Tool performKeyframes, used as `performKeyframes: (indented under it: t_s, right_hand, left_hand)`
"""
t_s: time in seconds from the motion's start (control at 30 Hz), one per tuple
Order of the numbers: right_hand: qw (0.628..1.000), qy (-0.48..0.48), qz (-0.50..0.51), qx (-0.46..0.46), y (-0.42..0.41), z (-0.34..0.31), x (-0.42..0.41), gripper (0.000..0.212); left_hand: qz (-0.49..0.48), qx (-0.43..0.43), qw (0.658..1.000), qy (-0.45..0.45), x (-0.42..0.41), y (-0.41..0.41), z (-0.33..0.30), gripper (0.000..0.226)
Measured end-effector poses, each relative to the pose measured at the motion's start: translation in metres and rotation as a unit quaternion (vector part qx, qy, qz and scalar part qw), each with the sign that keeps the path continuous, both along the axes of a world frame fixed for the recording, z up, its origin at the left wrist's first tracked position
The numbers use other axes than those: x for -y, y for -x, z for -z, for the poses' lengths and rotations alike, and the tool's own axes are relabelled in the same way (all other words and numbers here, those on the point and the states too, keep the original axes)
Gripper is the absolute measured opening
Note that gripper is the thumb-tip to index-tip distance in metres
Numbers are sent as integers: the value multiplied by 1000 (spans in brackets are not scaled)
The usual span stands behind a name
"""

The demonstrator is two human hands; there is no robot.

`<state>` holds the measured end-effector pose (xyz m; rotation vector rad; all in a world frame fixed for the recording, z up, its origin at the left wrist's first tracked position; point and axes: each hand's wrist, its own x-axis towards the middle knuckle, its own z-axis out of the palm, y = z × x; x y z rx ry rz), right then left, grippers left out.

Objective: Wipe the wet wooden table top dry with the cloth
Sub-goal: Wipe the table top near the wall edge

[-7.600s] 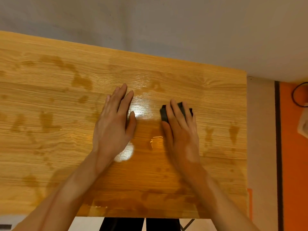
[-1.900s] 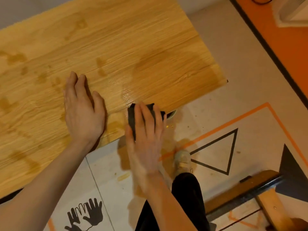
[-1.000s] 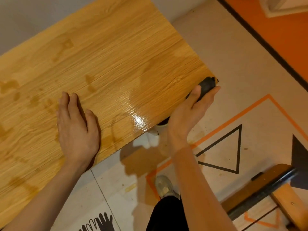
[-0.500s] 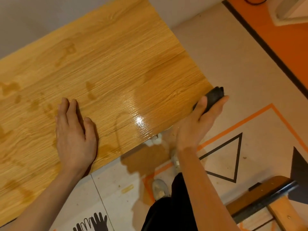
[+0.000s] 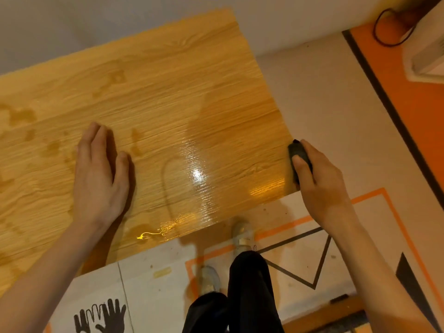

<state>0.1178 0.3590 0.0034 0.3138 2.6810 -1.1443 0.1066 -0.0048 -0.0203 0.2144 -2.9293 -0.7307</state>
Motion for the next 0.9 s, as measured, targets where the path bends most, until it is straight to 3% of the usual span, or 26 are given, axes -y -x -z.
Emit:
performKeyframes:
  t_s: [0.07, 0.2, 0.3, 0.4, 0.6, 0.77, 0.9]
  right_hand:
    - [999, 2, -34, -8, 20, -5, 2, 54]
    - [996, 57, -51, -43, 78, -11, 14, 32]
    - [995, 80, -35, -50, 113, -5, 28, 31]
    - [995, 74, -19, -57, 89, 1, 27, 37]
    - [994, 95, 23, 54, 2, -7, -2, 50]
    - [995, 92, -2, 34, 66, -9, 17, 21]
    - [994, 98, -39, -31, 135, -9, 38, 20]
  left_hand:
    - [-12, -3, 1000, 9, 2, 12, 5, 63]
    - [-24, -15, 999, 29, 1, 15, 11, 60]
    - [-31, -6, 999, 32, -2, 15, 7, 61]
    - [-41, 4, 999, 28, -6, 12, 1, 62]
    - [-47, 18, 999, 21, -14, 17, -8, 62]
    - [-56, 33, 998, 11, -16, 17, -10, 62]
    - [-62, 40, 997, 9, -15, 17, -9, 60]
